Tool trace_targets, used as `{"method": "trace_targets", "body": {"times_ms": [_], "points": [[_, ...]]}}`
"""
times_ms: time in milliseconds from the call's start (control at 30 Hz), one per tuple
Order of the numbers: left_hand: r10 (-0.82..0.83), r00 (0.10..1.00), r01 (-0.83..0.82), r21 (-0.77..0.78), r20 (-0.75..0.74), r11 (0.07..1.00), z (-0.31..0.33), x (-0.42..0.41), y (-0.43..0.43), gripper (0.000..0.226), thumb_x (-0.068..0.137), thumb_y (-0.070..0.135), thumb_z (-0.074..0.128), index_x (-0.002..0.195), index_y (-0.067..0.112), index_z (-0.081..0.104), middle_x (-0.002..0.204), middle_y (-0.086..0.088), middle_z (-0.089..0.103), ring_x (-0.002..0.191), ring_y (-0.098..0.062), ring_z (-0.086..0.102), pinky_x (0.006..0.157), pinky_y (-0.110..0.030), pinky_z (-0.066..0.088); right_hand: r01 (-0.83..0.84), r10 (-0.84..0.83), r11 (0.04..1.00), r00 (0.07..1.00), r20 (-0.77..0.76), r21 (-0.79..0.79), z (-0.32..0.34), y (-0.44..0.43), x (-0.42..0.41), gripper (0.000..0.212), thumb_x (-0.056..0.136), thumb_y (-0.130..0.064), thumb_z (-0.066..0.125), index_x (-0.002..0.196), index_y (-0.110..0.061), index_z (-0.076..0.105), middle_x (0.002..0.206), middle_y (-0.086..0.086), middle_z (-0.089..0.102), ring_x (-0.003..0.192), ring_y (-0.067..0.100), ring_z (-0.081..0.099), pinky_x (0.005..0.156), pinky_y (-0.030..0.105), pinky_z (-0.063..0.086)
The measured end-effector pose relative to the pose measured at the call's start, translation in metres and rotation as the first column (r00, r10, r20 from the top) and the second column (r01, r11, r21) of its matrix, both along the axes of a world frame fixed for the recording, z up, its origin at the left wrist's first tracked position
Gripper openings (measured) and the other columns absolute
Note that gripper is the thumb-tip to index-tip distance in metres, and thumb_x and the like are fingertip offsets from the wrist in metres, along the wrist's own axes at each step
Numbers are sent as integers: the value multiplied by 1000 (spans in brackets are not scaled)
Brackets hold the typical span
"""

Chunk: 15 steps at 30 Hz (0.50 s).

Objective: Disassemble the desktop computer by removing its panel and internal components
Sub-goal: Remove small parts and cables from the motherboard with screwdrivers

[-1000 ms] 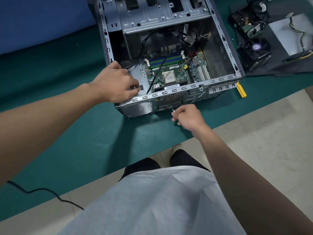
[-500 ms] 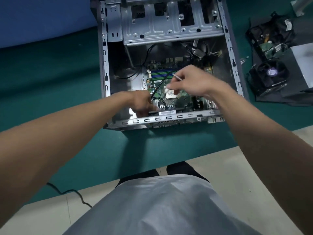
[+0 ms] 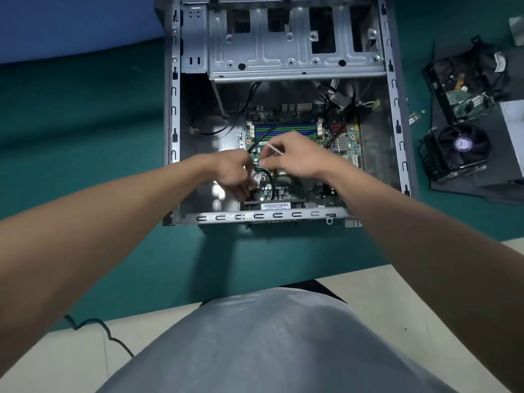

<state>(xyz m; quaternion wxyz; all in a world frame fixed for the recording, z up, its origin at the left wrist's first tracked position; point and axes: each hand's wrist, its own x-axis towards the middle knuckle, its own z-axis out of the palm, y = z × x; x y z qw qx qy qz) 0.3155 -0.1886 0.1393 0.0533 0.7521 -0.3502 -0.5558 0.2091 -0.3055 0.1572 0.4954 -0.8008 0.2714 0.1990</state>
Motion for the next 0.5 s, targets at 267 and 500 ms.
{"method": "trace_targets", "body": {"times_ms": [267, 500], "points": [[175, 981, -149, -248, 83, 957, 3, 4, 3, 19, 82, 9, 75, 74, 15, 58, 78, -7, 71, 73, -19, 69, 66, -28, 56, 49, -47, 999, 983, -177, 6, -7, 14, -3, 10, 92, -10, 57, 85, -8, 65, 76, 2, 67, 56, 6, 54, 50, 24, 37], [304, 938, -326, -130, -165, 936, 7, 6, 0, 19, 87, 30, 69, 88, 13, 62, 86, -2, 68, 75, -14, 66, 58, -23, 49, 598, -496, 771, 780, -383, 220, -3, -6, -32, 16, 83, 10, 39, 90, -3, 44, 72, 15, 66, 36, 7, 36, 32, 19, 26]]}}
